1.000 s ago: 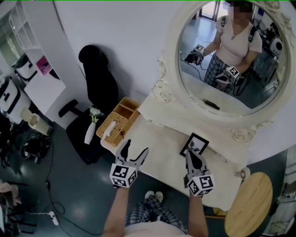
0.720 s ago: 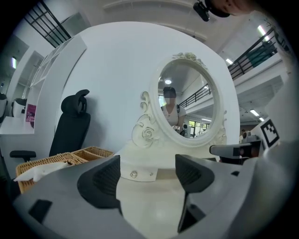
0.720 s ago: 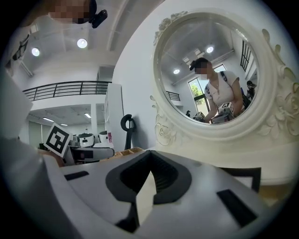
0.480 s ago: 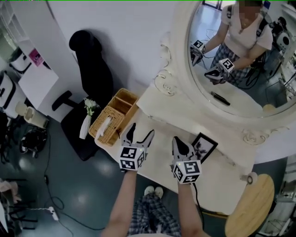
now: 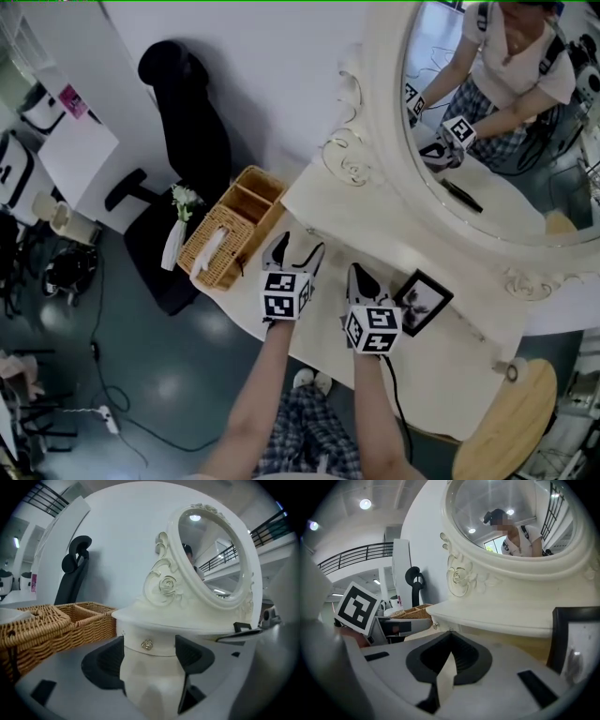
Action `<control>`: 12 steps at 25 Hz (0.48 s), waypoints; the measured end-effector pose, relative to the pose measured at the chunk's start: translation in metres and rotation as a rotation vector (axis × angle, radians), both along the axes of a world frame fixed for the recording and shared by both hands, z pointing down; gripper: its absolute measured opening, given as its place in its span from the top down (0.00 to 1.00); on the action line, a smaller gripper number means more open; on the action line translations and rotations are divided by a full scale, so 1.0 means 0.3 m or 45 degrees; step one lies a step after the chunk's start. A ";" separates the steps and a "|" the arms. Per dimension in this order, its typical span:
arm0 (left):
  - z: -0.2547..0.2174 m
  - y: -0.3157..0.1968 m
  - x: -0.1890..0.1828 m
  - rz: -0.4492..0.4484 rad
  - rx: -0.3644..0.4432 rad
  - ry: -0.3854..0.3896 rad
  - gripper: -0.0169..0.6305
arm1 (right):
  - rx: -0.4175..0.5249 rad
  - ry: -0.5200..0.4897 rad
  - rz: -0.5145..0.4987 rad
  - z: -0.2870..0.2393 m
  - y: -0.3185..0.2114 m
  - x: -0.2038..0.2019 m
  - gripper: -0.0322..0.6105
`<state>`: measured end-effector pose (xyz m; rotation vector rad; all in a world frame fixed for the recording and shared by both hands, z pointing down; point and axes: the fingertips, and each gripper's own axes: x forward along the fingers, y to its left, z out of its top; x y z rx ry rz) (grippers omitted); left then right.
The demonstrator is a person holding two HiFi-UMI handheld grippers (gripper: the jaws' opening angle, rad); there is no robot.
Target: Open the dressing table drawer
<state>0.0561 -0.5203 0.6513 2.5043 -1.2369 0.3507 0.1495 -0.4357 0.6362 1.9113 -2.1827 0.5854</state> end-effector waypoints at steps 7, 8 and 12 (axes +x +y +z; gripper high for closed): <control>0.046 -0.035 0.031 0.043 -0.027 -0.160 0.60 | -0.065 0.025 0.006 0.028 -0.023 0.009 0.93; 0.052 -0.039 0.032 0.043 -0.035 -0.165 0.63 | -0.065 0.022 0.006 0.031 -0.026 0.008 0.93; 0.078 -0.053 0.040 0.059 -0.065 -0.184 0.69 | -0.075 0.029 0.017 0.043 -0.037 0.015 0.93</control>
